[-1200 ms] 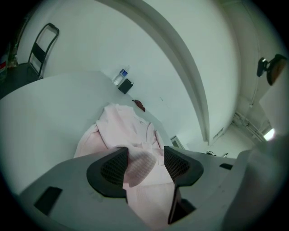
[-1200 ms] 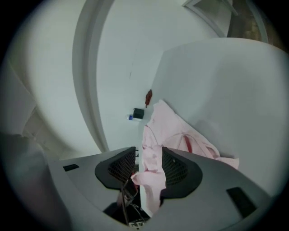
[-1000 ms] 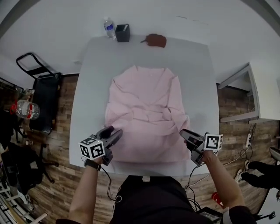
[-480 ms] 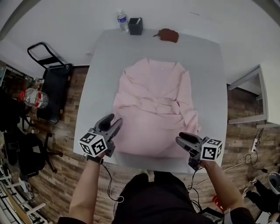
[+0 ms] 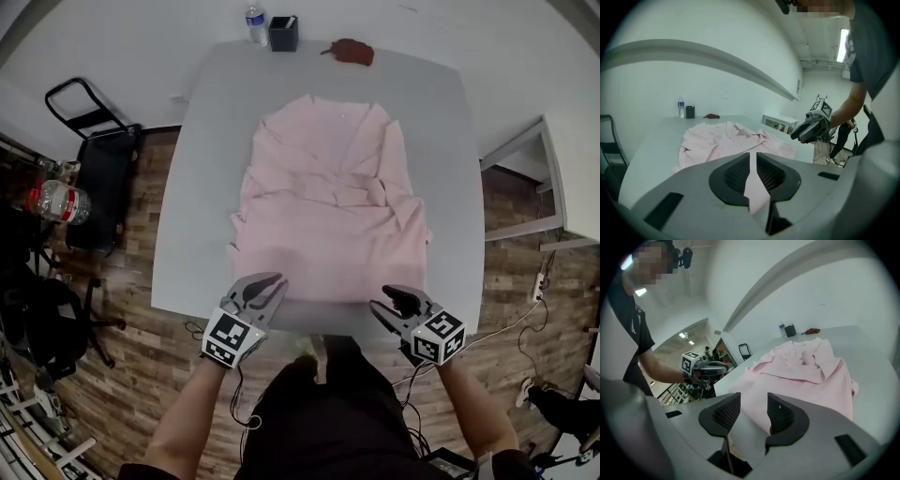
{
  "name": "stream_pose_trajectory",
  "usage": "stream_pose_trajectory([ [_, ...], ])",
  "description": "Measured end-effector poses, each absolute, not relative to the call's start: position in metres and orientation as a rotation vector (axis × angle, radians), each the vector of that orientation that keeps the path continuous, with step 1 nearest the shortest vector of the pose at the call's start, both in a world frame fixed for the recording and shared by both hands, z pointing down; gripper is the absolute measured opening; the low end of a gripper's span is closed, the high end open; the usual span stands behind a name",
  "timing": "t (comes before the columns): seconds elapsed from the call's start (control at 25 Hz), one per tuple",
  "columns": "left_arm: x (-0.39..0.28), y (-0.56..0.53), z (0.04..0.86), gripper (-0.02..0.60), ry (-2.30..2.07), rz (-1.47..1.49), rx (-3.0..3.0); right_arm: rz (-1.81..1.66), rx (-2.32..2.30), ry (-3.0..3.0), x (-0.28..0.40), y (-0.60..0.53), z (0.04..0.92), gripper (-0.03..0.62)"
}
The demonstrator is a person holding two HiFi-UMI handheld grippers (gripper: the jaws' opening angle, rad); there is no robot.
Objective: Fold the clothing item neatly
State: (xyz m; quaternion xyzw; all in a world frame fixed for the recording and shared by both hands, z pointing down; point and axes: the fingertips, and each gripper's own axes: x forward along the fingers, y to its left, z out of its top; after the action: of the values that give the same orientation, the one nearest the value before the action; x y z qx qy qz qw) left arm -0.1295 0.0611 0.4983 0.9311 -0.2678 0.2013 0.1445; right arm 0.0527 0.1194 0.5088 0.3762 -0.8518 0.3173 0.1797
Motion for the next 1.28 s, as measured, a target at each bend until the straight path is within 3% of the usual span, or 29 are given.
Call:
stream_pose_trajectory([
  [0.12, -0.129, 0.078, 0.501, 0.018, -0.81, 0.598, 2.696, 0.818, 1.134, -2.392, 0.043, 0.13, 0.508, 0.176],
  [0.32, -0.123, 0.105, 0.517, 0.017, -0.818, 0.775, 2.801, 0.647, 1.154, -2.329, 0.036, 0.148, 0.518, 0.176],
  [0.36, -0.123, 0.109, 0.523, 0.028, -0.813, 0.839, 2.824, 0.606, 1.152, -2.307, 0.036, 0.152, 0.522, 0.176],
  [0.48, -0.124, 0.117, 0.544, 0.153, -0.797, 1.064, 2.876, 0.438, 1.143, -2.213, 0.044, 0.158, 0.539, 0.176],
  [0.6, -0.128, 0.121, 0.569, 0.182, -0.773, 1.313, 2.91, 0.227, 1.098, -2.094, 0.058, 0.16, 0.555, 0.176],
  [0.88, -0.116, 0.119, 0.609, 0.199, -0.747, 1.642, 2.917, -0.139, 0.915, -1.897, 0.064, 0.157, 0.597, 0.176],
  [1.28, -0.101, 0.109, 0.624, 0.202, -0.823, 1.697, 2.876, -0.389, 0.886, -1.855, 0.041, 0.139, 0.61, 0.176],
])
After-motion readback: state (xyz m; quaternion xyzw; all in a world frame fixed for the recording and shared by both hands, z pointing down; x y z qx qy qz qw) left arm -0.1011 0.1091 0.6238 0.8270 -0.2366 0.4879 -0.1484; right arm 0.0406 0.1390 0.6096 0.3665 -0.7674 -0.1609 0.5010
